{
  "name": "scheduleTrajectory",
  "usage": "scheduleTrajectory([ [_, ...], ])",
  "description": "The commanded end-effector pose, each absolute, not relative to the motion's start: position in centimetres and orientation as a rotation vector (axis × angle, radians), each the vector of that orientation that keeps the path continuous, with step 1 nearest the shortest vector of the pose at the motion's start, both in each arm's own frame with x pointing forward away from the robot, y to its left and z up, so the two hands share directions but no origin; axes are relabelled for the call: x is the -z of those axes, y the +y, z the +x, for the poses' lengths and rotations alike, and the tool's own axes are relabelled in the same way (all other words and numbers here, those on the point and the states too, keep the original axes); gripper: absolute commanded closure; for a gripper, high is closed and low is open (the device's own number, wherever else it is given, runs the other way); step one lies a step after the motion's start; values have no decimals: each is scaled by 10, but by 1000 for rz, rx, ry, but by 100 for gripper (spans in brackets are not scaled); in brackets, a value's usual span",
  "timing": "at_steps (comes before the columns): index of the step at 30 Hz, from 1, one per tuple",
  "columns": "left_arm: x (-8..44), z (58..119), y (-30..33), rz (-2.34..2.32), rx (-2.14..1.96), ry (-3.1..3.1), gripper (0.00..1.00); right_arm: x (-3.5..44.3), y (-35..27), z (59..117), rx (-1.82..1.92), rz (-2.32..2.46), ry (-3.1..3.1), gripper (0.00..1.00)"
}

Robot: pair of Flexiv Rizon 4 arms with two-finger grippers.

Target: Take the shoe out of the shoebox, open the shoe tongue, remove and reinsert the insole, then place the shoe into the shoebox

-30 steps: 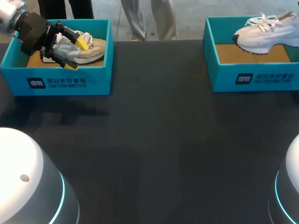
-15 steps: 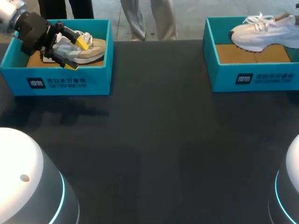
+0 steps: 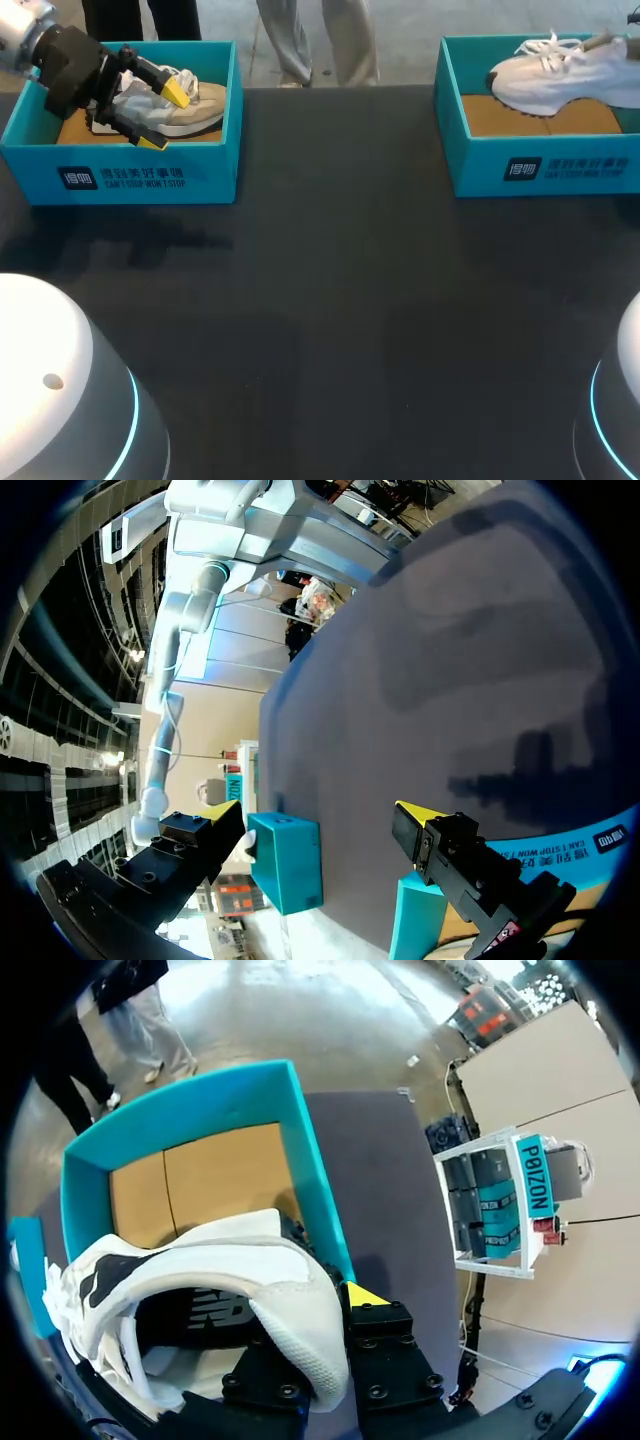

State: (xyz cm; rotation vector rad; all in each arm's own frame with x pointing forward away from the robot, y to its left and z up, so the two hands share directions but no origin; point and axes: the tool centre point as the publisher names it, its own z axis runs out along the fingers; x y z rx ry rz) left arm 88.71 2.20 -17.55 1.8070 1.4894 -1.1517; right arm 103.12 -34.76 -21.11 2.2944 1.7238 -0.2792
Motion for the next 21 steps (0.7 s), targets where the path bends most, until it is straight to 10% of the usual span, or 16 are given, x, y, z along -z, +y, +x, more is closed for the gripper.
scheduleTrajectory([
  [1, 175, 886, 22, 1809, 1147, 1491, 0, 216, -348, 1036, 277, 2300, 1728, 100],
  [21, 175, 886, 22, 1809, 1147, 1491, 0, 255, -352, 1054, 305, 2359, 1672, 100],
])
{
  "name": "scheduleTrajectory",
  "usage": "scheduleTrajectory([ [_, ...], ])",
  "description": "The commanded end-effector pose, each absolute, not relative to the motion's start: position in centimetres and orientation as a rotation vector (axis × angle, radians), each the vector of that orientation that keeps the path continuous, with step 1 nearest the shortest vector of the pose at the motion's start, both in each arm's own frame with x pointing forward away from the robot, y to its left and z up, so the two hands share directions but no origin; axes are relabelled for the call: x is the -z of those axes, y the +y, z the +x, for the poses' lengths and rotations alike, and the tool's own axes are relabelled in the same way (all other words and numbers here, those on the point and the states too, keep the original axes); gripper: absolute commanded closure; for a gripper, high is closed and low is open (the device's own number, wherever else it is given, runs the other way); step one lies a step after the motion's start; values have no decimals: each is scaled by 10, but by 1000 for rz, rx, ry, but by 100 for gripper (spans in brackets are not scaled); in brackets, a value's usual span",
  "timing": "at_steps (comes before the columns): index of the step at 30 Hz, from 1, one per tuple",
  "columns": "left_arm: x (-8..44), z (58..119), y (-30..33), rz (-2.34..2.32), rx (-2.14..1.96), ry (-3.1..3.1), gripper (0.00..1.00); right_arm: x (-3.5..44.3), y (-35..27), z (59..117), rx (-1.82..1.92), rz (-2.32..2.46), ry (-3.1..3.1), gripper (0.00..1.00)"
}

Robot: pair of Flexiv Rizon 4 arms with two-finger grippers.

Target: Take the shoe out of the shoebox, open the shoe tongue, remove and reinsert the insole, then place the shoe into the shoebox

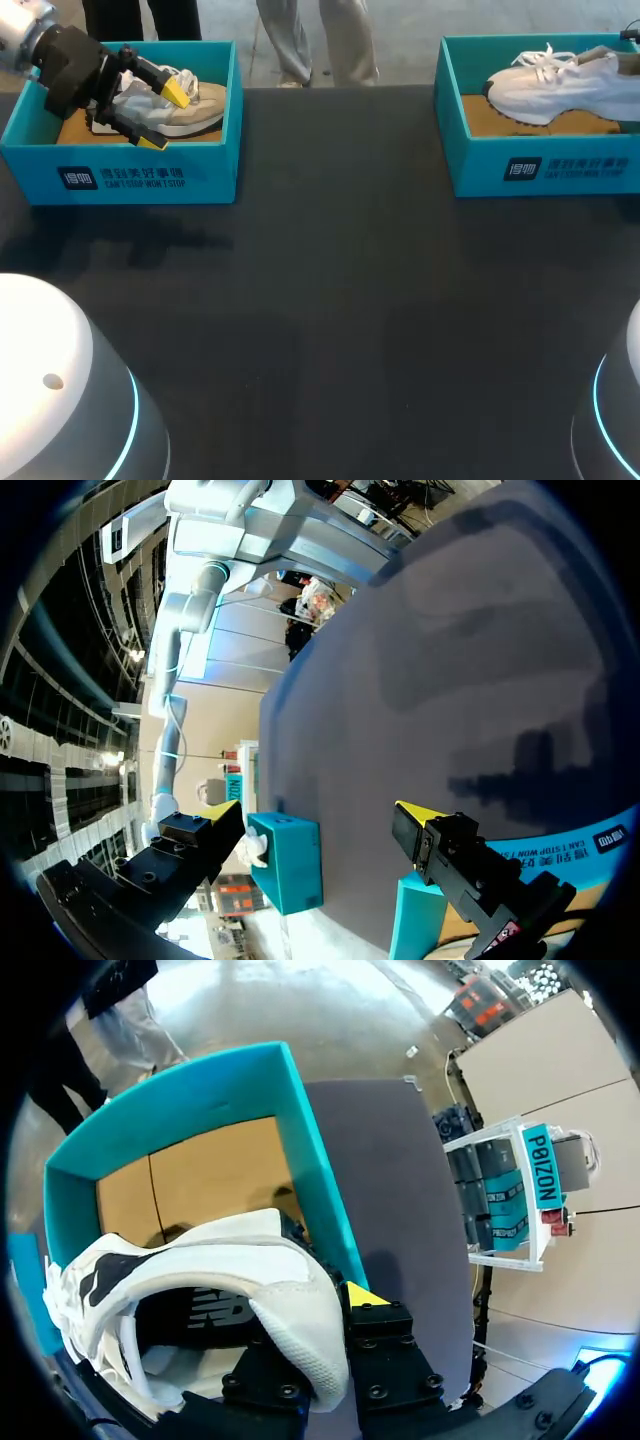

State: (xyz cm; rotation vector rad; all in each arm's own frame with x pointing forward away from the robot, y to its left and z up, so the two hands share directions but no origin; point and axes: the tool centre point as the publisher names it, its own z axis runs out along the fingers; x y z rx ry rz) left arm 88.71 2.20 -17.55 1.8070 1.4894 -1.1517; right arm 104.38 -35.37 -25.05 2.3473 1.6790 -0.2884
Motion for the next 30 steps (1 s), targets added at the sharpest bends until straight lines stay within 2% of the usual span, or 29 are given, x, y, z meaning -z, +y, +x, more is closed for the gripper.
scheduleTrajectory([
  [1, 175, 886, 22, 1809, 1147, 1491, 0, 256, -351, 1056, 317, 2360, 1654, 100],
  [30, 175, 886, 22, 1809, 1147, 1491, 0, 300, -354, 1065, 405, 2487, 1443, 100],
])
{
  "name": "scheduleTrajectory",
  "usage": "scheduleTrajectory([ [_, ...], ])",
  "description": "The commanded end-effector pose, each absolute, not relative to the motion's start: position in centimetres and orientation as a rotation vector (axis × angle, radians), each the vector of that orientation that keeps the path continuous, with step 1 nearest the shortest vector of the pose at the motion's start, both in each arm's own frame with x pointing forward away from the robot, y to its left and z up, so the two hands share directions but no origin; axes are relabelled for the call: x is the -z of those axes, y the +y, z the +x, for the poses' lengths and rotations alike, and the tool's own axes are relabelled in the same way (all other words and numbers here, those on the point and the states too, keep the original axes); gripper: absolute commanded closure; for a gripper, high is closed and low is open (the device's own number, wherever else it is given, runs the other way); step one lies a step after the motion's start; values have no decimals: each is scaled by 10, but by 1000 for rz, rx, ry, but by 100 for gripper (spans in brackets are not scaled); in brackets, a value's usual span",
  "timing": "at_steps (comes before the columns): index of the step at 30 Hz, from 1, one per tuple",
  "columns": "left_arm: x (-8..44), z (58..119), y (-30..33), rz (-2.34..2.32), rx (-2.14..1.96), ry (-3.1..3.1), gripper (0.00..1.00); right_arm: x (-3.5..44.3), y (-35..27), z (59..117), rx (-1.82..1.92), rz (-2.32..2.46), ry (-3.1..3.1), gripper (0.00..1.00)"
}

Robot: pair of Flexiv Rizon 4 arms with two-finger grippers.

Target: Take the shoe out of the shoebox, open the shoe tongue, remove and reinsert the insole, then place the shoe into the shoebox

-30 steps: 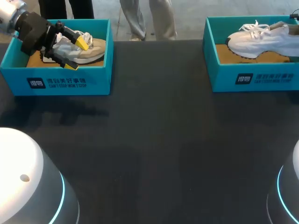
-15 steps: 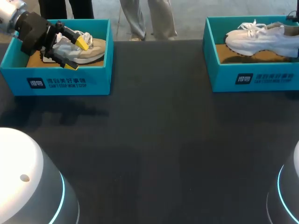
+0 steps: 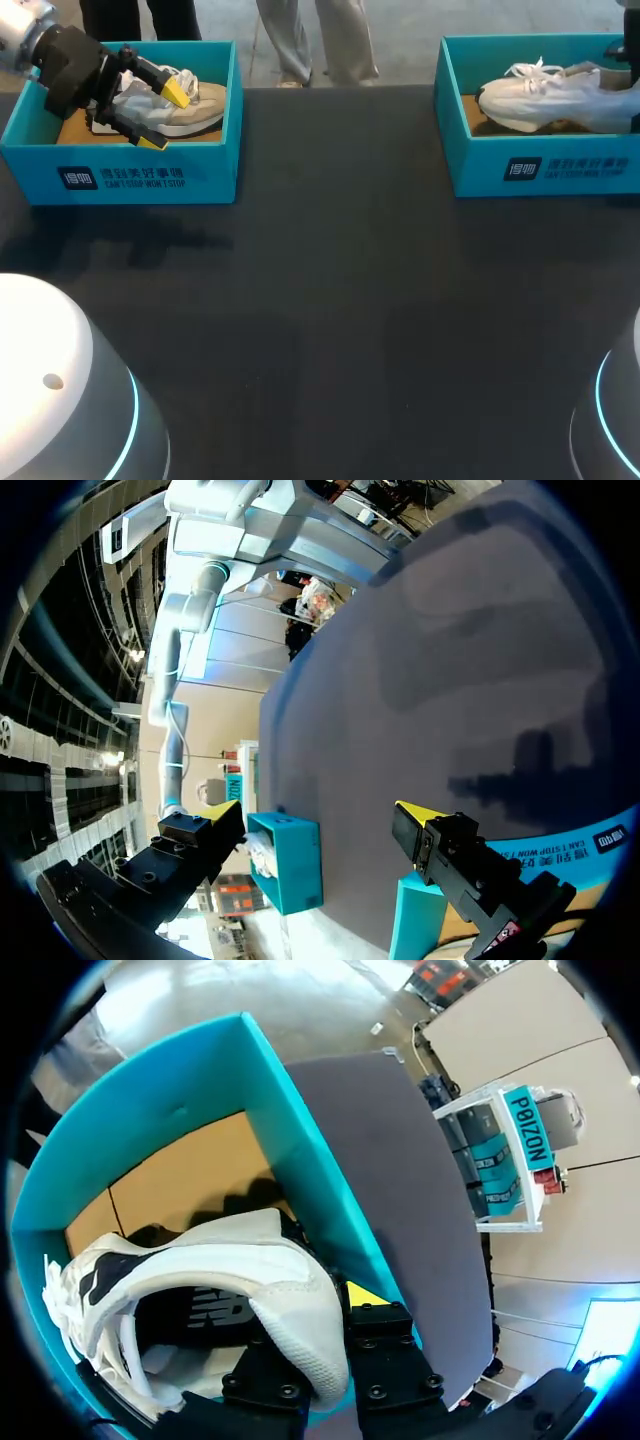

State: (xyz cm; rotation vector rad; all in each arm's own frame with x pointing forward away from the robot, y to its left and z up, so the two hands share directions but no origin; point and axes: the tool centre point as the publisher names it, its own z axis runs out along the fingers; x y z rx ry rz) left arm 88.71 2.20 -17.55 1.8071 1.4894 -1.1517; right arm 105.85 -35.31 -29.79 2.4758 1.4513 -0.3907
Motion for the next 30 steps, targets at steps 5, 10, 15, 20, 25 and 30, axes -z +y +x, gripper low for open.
scheduleTrajectory([
  [5, 175, 886, 22, 1809, 1147, 1491, 0, 306, -354, 1066, 389, 2501, 1426, 100],
  [10, 175, 886, 22, 1809, 1147, 1491, 0, 313, -350, 1065, 398, 2498, 1424, 100],
  [15, 175, 886, 22, 1809, 1147, 1491, 0, 317, -348, 1063, 407, 2505, 1429, 100],
  [20, 175, 886, 22, 1809, 1147, 1491, 0, 321, -348, 1062, 420, 2501, 1437, 100],
  [25, 175, 886, 22, 1809, 1147, 1491, 0, 322, -348, 1062, 425, 2503, 1435, 100],
  [30, 175, 886, 22, 1809, 1147, 1491, 0, 323, -347, 1062, 431, 2503, 1434, 100],
])
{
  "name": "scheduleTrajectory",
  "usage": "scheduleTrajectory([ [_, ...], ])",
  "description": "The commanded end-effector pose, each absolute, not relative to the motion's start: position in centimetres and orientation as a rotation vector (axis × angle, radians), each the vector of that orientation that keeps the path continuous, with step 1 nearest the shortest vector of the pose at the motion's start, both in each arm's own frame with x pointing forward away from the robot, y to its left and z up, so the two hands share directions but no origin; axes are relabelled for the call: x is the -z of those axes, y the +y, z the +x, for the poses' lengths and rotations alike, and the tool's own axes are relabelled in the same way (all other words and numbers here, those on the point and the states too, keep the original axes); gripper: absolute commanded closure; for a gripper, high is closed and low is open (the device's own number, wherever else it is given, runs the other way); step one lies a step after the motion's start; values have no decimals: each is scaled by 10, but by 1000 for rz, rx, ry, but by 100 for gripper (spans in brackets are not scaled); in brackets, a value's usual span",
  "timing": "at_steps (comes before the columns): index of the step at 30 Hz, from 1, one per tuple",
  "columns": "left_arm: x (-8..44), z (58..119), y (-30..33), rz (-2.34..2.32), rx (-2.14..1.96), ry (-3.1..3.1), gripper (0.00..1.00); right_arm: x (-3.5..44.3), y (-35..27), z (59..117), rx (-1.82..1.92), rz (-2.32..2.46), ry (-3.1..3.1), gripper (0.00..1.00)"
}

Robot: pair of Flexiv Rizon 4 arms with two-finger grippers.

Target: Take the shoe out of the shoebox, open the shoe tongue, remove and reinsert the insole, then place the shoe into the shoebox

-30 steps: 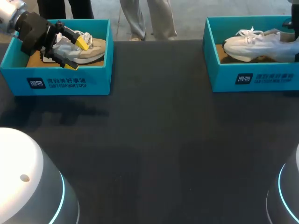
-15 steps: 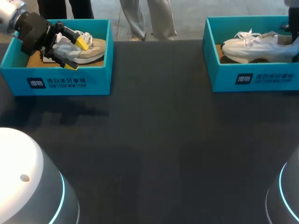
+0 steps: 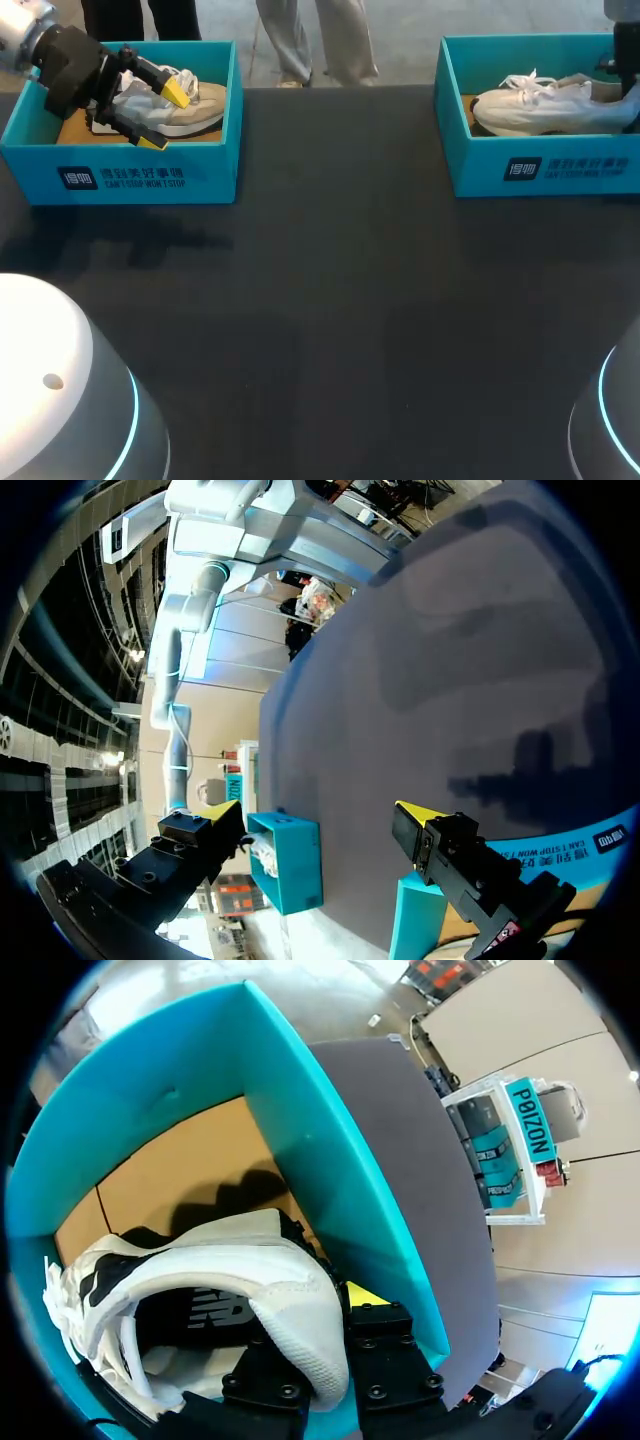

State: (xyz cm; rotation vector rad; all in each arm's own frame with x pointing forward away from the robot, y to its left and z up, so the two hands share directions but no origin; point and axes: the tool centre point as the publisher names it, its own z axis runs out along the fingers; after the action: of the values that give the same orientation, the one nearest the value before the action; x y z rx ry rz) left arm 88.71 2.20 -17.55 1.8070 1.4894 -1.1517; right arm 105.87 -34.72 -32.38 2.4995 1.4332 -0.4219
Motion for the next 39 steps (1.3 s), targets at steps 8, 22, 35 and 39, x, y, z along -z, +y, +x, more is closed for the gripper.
scheduleTrajectory([
  [8, 175, 886, 22, 1809, 1147, 1491, 0, 323, -347, 1062, 440, 2508, 1419, 100],
  [22, 175, 886, 22, 1809, 1147, 1491, 0, 321, -347, 1060, 443, 2517, 1403, 100],
  [35, 175, 886, 22, 1809, 1147, 1491, 0, 301, -345, 1058, 402, 2506, 1378, 100],
  [39, 175, 886, 22, 1809, 1147, 1491, 0, 295, -345, 1054, 390, 2507, 1364, 100],
])
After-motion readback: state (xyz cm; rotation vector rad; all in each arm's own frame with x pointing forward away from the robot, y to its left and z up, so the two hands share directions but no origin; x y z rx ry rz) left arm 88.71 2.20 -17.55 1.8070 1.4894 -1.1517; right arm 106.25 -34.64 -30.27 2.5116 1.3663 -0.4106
